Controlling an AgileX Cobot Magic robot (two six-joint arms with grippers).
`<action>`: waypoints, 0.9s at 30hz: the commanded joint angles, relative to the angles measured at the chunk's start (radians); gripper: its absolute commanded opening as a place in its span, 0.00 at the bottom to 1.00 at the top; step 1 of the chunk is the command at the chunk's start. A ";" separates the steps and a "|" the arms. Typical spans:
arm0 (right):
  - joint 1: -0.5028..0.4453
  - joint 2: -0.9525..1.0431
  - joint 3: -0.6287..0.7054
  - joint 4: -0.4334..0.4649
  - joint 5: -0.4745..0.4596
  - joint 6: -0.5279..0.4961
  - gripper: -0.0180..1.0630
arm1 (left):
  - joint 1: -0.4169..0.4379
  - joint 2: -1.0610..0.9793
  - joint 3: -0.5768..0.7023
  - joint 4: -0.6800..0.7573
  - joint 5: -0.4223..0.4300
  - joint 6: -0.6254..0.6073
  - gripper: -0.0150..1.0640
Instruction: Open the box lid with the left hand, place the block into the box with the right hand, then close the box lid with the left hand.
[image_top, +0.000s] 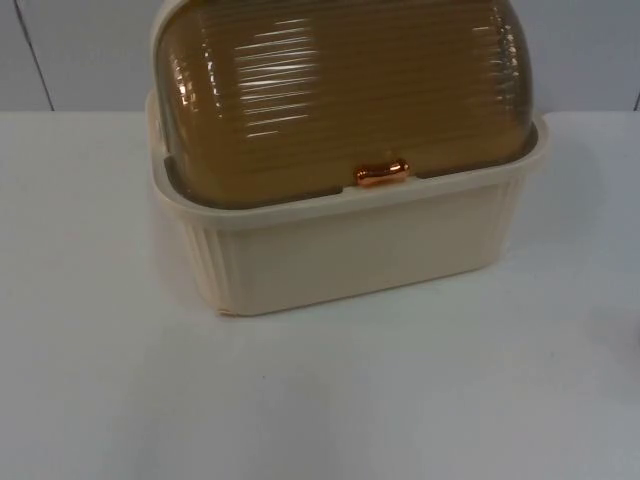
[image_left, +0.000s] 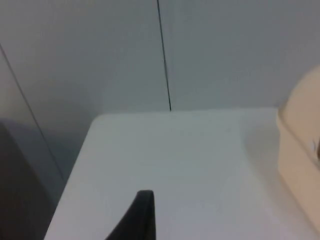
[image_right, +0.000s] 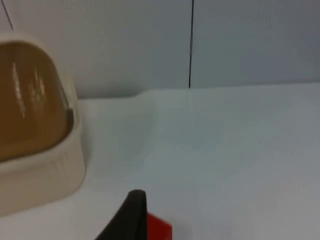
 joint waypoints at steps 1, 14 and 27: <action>-0.005 0.141 -0.123 -0.006 -0.060 0.005 0.98 | -0.004 0.108 -0.072 0.006 -0.078 -0.059 0.98; -0.005 0.467 -0.366 -0.008 -0.127 -0.045 0.98 | -0.004 0.422 -0.218 0.013 -0.206 -0.069 0.98; -0.005 0.540 -0.366 -0.009 -0.164 -0.026 0.98 | -0.004 0.483 -0.215 -0.002 -0.332 -0.134 0.98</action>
